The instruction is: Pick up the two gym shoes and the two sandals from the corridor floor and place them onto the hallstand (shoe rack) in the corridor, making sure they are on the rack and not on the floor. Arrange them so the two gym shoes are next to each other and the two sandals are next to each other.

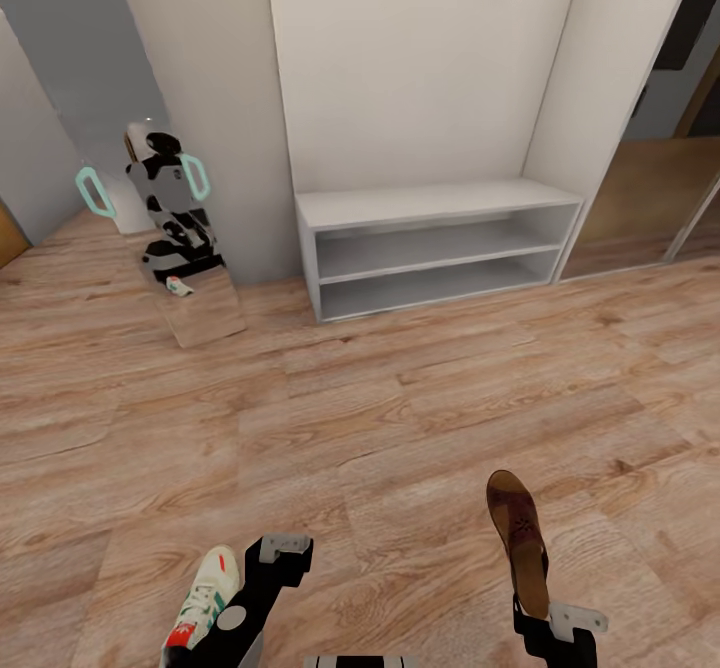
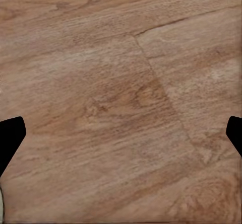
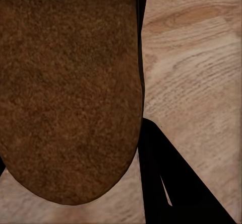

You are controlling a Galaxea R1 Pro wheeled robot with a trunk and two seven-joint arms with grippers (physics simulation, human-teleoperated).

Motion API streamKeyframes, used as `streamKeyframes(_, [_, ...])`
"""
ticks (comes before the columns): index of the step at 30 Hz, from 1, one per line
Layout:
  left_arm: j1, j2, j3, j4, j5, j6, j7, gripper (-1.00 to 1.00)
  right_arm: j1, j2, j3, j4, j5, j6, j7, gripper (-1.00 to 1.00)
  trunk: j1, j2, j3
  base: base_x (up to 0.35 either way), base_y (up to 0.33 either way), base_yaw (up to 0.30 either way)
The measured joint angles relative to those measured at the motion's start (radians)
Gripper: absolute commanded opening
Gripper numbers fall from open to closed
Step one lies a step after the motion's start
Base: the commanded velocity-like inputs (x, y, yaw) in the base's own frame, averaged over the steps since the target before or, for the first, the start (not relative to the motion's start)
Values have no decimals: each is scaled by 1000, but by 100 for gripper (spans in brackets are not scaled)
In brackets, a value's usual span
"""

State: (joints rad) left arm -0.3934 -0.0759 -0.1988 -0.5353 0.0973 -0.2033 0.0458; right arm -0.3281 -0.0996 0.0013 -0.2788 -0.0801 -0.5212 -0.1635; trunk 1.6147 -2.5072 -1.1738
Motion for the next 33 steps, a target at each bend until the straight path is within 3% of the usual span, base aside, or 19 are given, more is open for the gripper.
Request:
streamKeyframes(7, [0,0,1,-4,0,1,0,100,0,1,0,1,0,0,0,-100,-1,0,0,155,-214,232])
streamKeyframes(23, [0,1,2,-6,2,2,1,100,0,1,0,0,-2,0,-2,-100,0,0,0,171,-226,37])
streamKeyframes(33, [0,1,2,-6,1,1,1,100,0,2,0,-1,-2,0,-3,-100,0,0,3,73,-265,222])
